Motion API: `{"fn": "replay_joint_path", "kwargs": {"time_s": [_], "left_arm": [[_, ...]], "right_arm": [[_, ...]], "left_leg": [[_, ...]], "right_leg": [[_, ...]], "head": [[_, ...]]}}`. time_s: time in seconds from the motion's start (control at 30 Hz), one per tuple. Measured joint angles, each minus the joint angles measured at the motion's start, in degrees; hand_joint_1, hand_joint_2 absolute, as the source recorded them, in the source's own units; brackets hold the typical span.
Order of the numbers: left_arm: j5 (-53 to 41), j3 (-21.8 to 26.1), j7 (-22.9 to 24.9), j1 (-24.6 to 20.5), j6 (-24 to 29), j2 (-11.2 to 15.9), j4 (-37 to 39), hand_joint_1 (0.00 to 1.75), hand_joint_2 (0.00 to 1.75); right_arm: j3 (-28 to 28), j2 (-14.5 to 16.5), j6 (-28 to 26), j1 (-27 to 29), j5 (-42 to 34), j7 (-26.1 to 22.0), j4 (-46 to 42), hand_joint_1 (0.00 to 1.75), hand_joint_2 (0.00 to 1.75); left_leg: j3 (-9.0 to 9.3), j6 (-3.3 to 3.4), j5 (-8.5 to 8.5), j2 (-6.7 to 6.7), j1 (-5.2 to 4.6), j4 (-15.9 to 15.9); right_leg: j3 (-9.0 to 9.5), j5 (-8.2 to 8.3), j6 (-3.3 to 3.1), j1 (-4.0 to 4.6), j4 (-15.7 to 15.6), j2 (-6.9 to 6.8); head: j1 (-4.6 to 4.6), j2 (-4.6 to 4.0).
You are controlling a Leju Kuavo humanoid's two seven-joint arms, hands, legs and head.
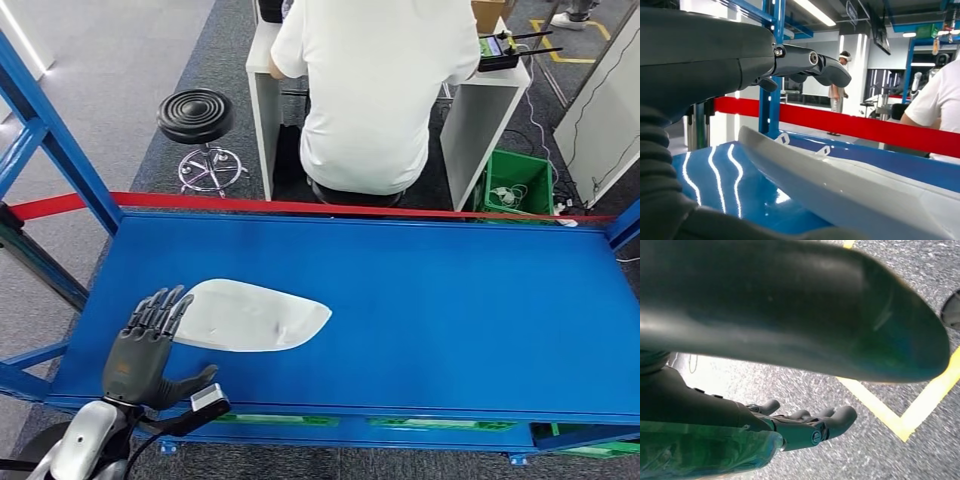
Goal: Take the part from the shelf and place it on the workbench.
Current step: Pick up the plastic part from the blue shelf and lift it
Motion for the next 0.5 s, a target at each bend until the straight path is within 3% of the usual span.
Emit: {"fn": "replay_joint_path", "kwargs": {"time_s": [0.07, 0.17, 0.23, 0.33, 0.37, 0.4, 0.43, 0.5], "left_arm": [[-0.05, 0.22, 0.00, -0.40, -0.05, -0.05, 0.76, 0.00, 0.00], [-0.34, 0.46, 0.00, -1.01, -0.25, -0.21, 2.15, 0.00, 0.00], [-0.69, 0.57, 0.00, -1.55, -0.38, -0.35, 3.09, 0.00, 0.00], [-1.29, 0.58, -0.01, -2.28, -0.49, -0.44, 4.72, 0.00, 0.00], [-1.42, 0.57, -0.01, -2.38, -0.52, -0.46, 5.24, 0.00, 0.00], [-1.51, 0.57, -0.02, -2.45, -0.56, -0.48, 5.69, 0.00, 0.00], [-1.58, 0.57, -0.02, -2.55, -0.60, -0.48, 6.04, 0.00, 0.00], [-1.61, 0.57, -0.02, -2.92, -0.63, -0.49, 6.57, 0.00, 0.00]], "right_arm": [[0.01, 0.00, 0.01, -0.19, 0.11, -0.06, 0.00, 0.00, 0.00], [0.01, 0.00, 0.04, -0.22, 0.34, -0.24, 0.00, 0.00, 0.00], [0.01, 0.00, 0.07, -0.30, 0.49, -0.37, 0.00, 0.00, 0.00], [0.01, 0.01, 0.08, -0.50, 0.64, -0.47, 0.00, 0.00, 0.00], [0.01, 0.01, 0.08, -0.51, 0.68, -0.49, 0.00, 0.00, 0.00], [0.01, 0.01, 0.09, -0.51, 0.72, -0.50, 0.00, 0.00, 0.00], [0.01, 0.01, 0.09, -0.51, 0.75, -0.51, 0.00, 0.00, 0.00], [0.01, -0.01, 0.10, -0.55, 0.77, -0.54, 0.00, 0.00, 0.00]], "left_leg": [[0.02, -0.40, -0.11, -0.05, -0.15, 0.09], [-0.09, -1.36, -0.03, -0.06, -0.09, -0.11], [-0.84, -2.04, -1.38, -0.02, -0.01, 1.44], [-5.70, -2.74, -6.41, 0.04, 0.12, 11.36], [-7.22, -2.89, -7.24, 0.04, 0.16, 14.35], [-7.91, -2.99, -6.97, 0.05, 0.19, 15.55], [-7.52, -3.05, -5.63, 0.06, 0.23, 14.55], [-4.24, -3.22, -1.53, 0.16, 0.43, 7.69]], "right_leg": [[2.60, 1.69, -0.29, 0.15, -5.41, 0.06], [2.82, 1.78, -0.94, 0.29, -6.33, 0.12], [2.99, 2.12, -1.65, 0.06, -6.87, 0.06], [3.01, 2.28, -2.07, -0.08, -7.14, -0.03], [3.01, 2.27, -2.09, -0.09, -7.13, -0.04], [3.02, 2.26, -2.09, -0.12, -7.12, -0.03], [3.07, 2.23, -2.05, -0.17, -7.09, -0.02], [3.16, 2.06, -1.73, -0.28, -6.90, 0.05]], "head": [[-0.03, 0.00], [-0.07, 0.00], [-0.21, 0.00], [-0.51, 0.00], [-0.53, 0.00], [-0.53, 0.00], [-0.54, 0.00], [-0.59, 0.00]]}}
